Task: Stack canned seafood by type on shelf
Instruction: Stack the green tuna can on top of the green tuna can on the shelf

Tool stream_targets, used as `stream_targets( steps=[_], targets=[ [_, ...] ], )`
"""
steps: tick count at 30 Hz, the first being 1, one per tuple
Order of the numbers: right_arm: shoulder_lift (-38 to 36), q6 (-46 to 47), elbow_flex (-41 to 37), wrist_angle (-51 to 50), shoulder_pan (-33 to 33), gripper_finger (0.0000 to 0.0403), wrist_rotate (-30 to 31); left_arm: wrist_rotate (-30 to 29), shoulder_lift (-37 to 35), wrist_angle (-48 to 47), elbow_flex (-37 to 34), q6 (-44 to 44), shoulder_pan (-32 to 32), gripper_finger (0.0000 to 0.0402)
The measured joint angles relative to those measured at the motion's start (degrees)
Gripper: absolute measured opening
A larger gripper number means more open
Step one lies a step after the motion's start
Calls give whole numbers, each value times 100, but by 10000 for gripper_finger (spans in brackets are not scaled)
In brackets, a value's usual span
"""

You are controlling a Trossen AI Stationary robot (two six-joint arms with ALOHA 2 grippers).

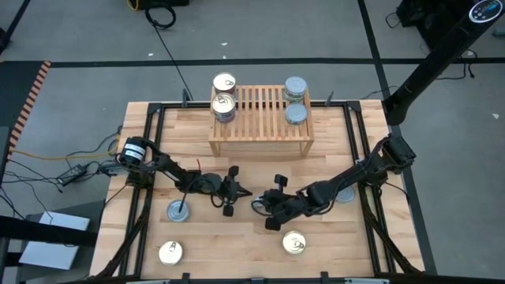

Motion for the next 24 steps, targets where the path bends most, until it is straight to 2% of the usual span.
stream_targets(
  steps=[6, 12, 16, 20, 24],
  targets=[
    [27, -216, 677, -1110, -122, 133, -221, -13, 0, 2, 0, 0, 4, 16],
    [50, -652, 837, -1233, -238, 204, -1039, -80, 0, 0, 2, 20, 8, 17],
    [50, -714, 839, -1385, -356, 244, -1181, -148, 0, -15, 2, 26, 15, 17],
    [50, -820, 839, -1573, -463, 270, -1353, -151, 0, -17, 2, 30, 17, 17],
    [52, -883, 840, -1668, -513, 278, -1521, -151, 0, -18, 2, 129, 17, 17]
  ],
)
